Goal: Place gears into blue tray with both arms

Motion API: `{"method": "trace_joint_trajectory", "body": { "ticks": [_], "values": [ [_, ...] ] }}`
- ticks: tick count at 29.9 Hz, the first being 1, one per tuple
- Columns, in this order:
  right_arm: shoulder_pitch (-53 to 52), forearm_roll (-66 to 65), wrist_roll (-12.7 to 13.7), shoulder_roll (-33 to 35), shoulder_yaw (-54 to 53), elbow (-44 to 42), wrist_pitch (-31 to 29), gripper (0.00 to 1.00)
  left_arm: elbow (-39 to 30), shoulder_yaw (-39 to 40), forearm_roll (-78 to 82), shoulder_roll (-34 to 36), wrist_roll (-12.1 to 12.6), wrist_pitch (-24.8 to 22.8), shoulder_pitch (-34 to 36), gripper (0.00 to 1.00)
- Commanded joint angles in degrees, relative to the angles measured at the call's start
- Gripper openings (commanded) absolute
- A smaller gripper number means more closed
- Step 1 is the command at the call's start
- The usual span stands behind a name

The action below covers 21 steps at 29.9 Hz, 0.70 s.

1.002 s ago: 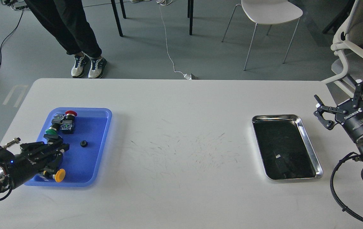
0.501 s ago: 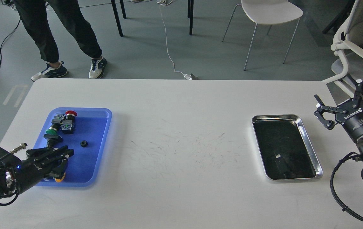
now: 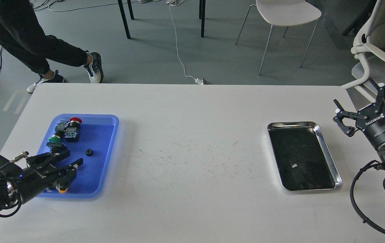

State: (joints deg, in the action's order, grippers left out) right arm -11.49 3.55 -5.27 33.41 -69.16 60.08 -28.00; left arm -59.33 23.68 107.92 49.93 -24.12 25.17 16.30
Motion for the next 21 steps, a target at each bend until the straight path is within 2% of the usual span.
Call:
{"method": "trace_joint_trajectory", "body": {
  "ticks": [1, 5, 8, 10, 11, 13, 16, 21],
  "values": [
    [-0.1, 0.1, 0.0, 0.3, -0.5, 0.1, 0.0, 0.97, -1.6, 1.1, -3.7, 0.5, -0.1, 0.1, 3.6, 0.61],
    [-1.2, 0.1, 0.1, 1.0, -0.8, 0.1, 0.0, 0.97, -2.5, 0.9, -13.8, 0.9, 0.4, -1.3, 10.8, 0.66],
    [-2.2, 0.1, 0.1, 1.0, -1.0, 0.0, 0.0, 0.97, -2.4, 1.3, -25.7, 0.3, 0.6, -7.2, 18.2, 0.73],
    [-2.3, 0.1, 0.1, 1.1, -1.0, 0.2, 0.0, 0.98, -1.8, 1.4, -35.0, -0.1, 0.6, -11.1, 21.4, 0.81],
    [-2.3, 0.1, 0.1, 1.1, -1.0, 0.3, 0.0, 0.98, -1.6, 1.4, -42.7, -0.7, 0.7, -13.5, 23.7, 0.90],
    [-2.3, 0.1, 0.1, 1.0, -1.0, 0.6, 0.0, 0.98, -0.4, 1.0, -55.4, -2.1, 1.4, -16.9, 27.5, 0.93],
    [-2.2, 0.2, 0.1, 1.0, -1.0, 0.7, 0.0, 0.98, 4.1, 1.0, -70.8, -4.9, 3.1, -23.5, 30.8, 0.96],
    [-2.2, 0.3, 0.1, 1.0, -1.1, 1.7, 0.0, 0.98, 16.9, 1.5, -85.5, -13.3, 3.3, -34.0, 33.3, 0.96]
  ]
}}
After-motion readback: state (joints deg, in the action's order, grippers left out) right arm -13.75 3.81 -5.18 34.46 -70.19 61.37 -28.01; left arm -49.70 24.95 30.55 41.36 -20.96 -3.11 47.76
